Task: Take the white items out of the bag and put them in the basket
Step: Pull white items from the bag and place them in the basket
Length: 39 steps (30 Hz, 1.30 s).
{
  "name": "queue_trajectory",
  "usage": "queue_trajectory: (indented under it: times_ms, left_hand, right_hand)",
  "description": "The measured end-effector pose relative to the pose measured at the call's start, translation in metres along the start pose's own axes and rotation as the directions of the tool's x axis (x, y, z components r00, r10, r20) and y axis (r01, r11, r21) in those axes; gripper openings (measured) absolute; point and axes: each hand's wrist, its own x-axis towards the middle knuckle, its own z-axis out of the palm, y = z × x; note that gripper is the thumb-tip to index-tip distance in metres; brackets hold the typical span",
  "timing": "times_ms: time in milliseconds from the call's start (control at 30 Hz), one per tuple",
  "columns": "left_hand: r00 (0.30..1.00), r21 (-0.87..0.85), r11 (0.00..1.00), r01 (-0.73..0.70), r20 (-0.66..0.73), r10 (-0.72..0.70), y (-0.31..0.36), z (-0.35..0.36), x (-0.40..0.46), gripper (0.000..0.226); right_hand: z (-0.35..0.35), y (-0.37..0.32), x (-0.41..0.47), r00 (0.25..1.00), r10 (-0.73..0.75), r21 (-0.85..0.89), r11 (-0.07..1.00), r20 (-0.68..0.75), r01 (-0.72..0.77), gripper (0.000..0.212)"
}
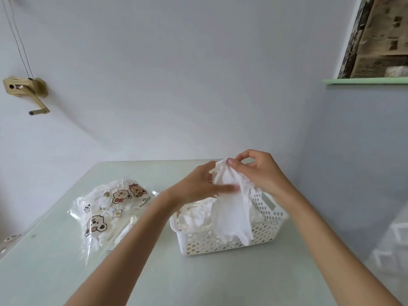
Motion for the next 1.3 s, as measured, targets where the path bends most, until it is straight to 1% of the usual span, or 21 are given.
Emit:
queue_trajectory:
  times_ms: [67,167,233,300,367,433,500,600,667,733,800,867,933,967,1000,1033,1100,1133,1167,1233,1300]
  left_hand:
    - [0.986,0.008,1.000,0.016,-0.164,-0.015,0.001,0.008,0.001,0.015]
    - [0.954,-0.044,0.999,0.021,-0.297,-0.033,0.002,0.012,0.001,0.019]
    - [0.930,-0.077,0.997,-0.015,-0.367,-0.015,0.004,0.009,0.000,0.015]
    - [0.913,-0.150,0.986,-0.070,-0.408,0.003,0.004,0.006,-0.001,0.010]
    - [0.919,-0.228,0.969,-0.099,-0.394,0.002,0.003,0.005,-0.004,0.010]
    - [0.933,-0.302,0.950,-0.075,-0.358,-0.040,-0.002,0.006,-0.007,0.015]
    - [0.930,-0.359,0.932,-0.041,-0.355,-0.096,-0.009,0.004,-0.009,0.019]
    - [0.903,-0.408,0.913,-0.020,-0.399,-0.159,-0.021,-0.002,-0.011,0.016]
    - [0.899,-0.384,0.923,-0.006,-0.406,-0.163,-0.028,-0.007,-0.014,0.015]
    - [0.899,-0.344,0.939,0.019,-0.405,-0.166,-0.034,-0.009,-0.019,0.018]
    - [0.896,-0.300,0.950,0.088,-0.393,-0.207,-0.040,-0.012,-0.025,0.022]
    - [0.898,-0.245,0.947,0.208,-0.336,-0.285,-0.044,-0.020,-0.029,0.037]
    - [0.906,-0.189,0.940,0.284,-0.268,-0.328,-0.043,-0.034,-0.030,0.080]
    - [0.913,-0.176,0.946,0.273,-0.261,-0.312,-0.038,-0.043,-0.029,0.100]
    - [0.935,-0.152,0.963,0.221,-0.248,-0.254,-0.031,-0.049,-0.028,0.112]
    - [0.964,-0.103,0.983,0.152,-0.204,-0.171,-0.023,-0.053,-0.025,0.115]
    - [1.000,0.017,1.000,0.022,-0.001,-0.022,-0.010,-0.053,-0.019,0.100]
    - [0.996,0.054,0.998,-0.014,0.088,0.009,-0.006,-0.050,-0.016,0.084]
    - [0.993,0.069,0.998,-0.017,0.115,0.009,-0.005,-0.047,-0.014,0.067]
    - [0.999,0.017,1.000,0.020,0.036,-0.021,-0.006,-0.044,-0.010,0.039]
    - [0.998,-0.074,0.997,0.024,-0.050,-0.028,-0.009,-0.043,-0.013,0.025]
  right_hand:
    - [0.006,0.007,-0.001,0.998,0.042,0.068,0.997,-0.051,-0.039,0.024]
    - [0.016,0.014,-0.010,0.978,0.176,0.262,0.955,-0.116,-0.140,0.038]
    - [0.020,0.023,-0.016,0.968,0.248,0.315,0.918,0.025,-0.243,0.062]
    - [0.024,0.029,-0.024,0.933,0.246,0.287,0.903,0.263,-0.319,0.070]
    - [0.026,0.032,-0.029,0.871,0.237,0.364,0.838,0.430,-0.408,0.053]
    - [0.026,0.031,-0.029,0.826,0.237,0.500,0.700,0.511,-0.510,0.032]
    - [0.027,0.032,-0.025,0.819,0.271,0.543,0.638,0.506,-0.546,0.023]
    - [0.024,0.036,-0.017,0.870,0.316,0.558,0.672,0.379,-0.487,0.019]
    - [0.017,0.035,-0.010,0.901,0.317,0.626,0.648,0.297,-0.434,0.009]
    - [0.013,0.031,-0.003,0.907,0.323,0.656,0.627,0.271,-0.420,0.013]
    - [0.011,0.026,0.002,0.915,0.313,0.649,0.646,0.254,-0.401,0.021]
    - [0.010,0.019,0.007,0.943,0.255,0.633,0.699,0.214,-0.332,0.016]
    - [0.007,0.008,0.010,0.967,0.156,0.563,0.789,0.201,-0.245,0.016]
    - [0.006,0.001,0.012,0.971,0.100,0.495,0.846,0.219,-0.199,0.019]
    - [0.006,-0.007,0.013,0.968,0.053,0.416,0.896,0.244,-0.154,0.022]
    - [0.006,-0.013,0.015,0.964,0.016,0.335,0.936,0.266,-0.108,0.025]
    - [0.009,-0.026,0.018,0.957,-0.047,0.189,0.982,0.285,-0.008,0.027]
    - [0.009,-0.031,0.020,0.955,-0.075,0.136,0.990,0.288,0.036,0.025]
    - [0.009,-0.035,0.022,0.951,-0.094,0.092,0.993,0.294,0.070,0.022]
    - [0.004,-0.037,0.024,0.949,-0.092,0.028,0.996,0.302,0.087,0.016]
    - [-0.003,-0.034,0.025,0.947,-0.052,0.001,0.999,0.317,0.055,0.015]
